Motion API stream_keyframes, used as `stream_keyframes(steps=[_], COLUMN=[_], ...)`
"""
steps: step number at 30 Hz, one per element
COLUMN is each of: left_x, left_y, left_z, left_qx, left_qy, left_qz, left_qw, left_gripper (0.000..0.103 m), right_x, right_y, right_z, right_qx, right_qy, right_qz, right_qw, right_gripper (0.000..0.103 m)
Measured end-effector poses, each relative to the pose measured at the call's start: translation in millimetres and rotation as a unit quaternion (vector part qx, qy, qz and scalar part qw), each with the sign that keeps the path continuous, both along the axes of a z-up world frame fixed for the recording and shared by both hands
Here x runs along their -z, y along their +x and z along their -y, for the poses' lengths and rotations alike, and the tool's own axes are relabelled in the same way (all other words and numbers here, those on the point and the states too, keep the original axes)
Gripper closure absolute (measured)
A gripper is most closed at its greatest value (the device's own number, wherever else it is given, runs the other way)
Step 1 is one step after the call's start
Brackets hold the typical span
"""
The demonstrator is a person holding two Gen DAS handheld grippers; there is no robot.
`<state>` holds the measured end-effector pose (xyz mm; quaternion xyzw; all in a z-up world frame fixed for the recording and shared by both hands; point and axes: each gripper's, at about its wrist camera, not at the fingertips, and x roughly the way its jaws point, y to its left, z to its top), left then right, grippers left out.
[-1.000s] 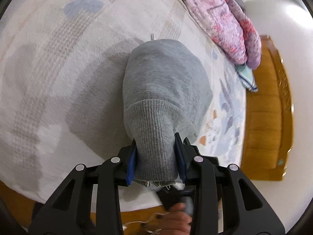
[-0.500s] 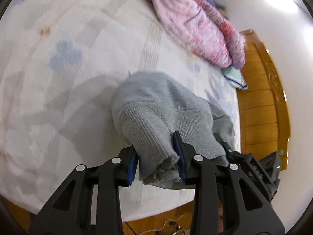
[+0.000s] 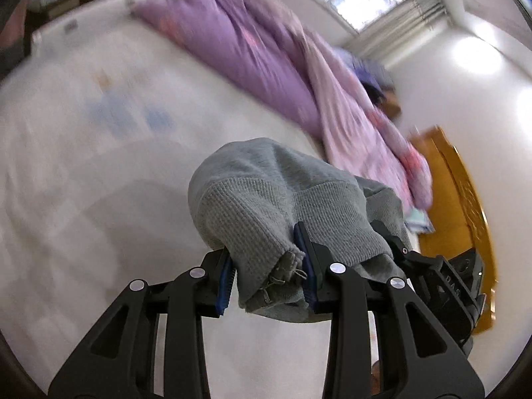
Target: Fold large clothes
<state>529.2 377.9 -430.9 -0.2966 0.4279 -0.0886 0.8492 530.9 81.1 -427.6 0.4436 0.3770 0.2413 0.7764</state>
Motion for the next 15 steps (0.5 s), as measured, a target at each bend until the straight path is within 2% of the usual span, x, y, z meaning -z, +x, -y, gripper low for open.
stream_keyframes(steps=[2, 3, 5, 7, 10, 13, 14, 15], left_x=[-3.8, -1.1, 14.1, 42.7, 102.9, 144.0, 154.0, 162.0], left_y=[11.3, 17.4, 25.1, 27.7, 19.2, -6.3, -13.6, -20.0], left_z=[-43.0, -63.0, -90.3, -110.7, -131.5, -138.6, -144.0, -147.6], left_qx=[-0.011, -0.014, -0.015, -0.009, 0.007, 0.019, 0.012, 0.001], left_qy=[0.025, 0.043, 0.086, 0.122, 0.139, 0.145, 0.140, 0.137], left_qz=[0.040, 0.056, 0.057, 0.033, -0.041, -0.070, -0.083, -0.093], left_qw=[0.9988, 0.9974, 0.9946, 0.9919, 0.9894, 0.9868, 0.9865, 0.9862], left_gripper=[0.070, 0.070, 0.070, 0.070, 0.070, 0.069, 0.064, 0.061], right_x=[8.3, 21.5, 53.4, 97.1, 151.2, 191.6, 198.4, 201.9], right_y=[14.3, 20.7, 27.2, 26.2, 8.3, -16.1, -21.8, -25.8], right_z=[-38.0, -63.7, -98.0, -124.6, -152.6, -157.3, -157.4, -156.7], right_qx=[-0.005, -0.007, -0.013, -0.018, -0.025, -0.010, -0.010, -0.009], right_qy=[0.026, 0.035, 0.028, 0.036, -0.009, -0.007, -0.017, -0.030], right_qz=[0.017, 0.010, -0.026, -0.085, -0.154, -0.209, -0.221, -0.228], right_qw=[1.000, 0.999, 0.999, 0.996, 0.988, 0.978, 0.975, 0.973], right_gripper=[0.077, 0.077, 0.078, 0.079, 0.079, 0.078, 0.077, 0.071])
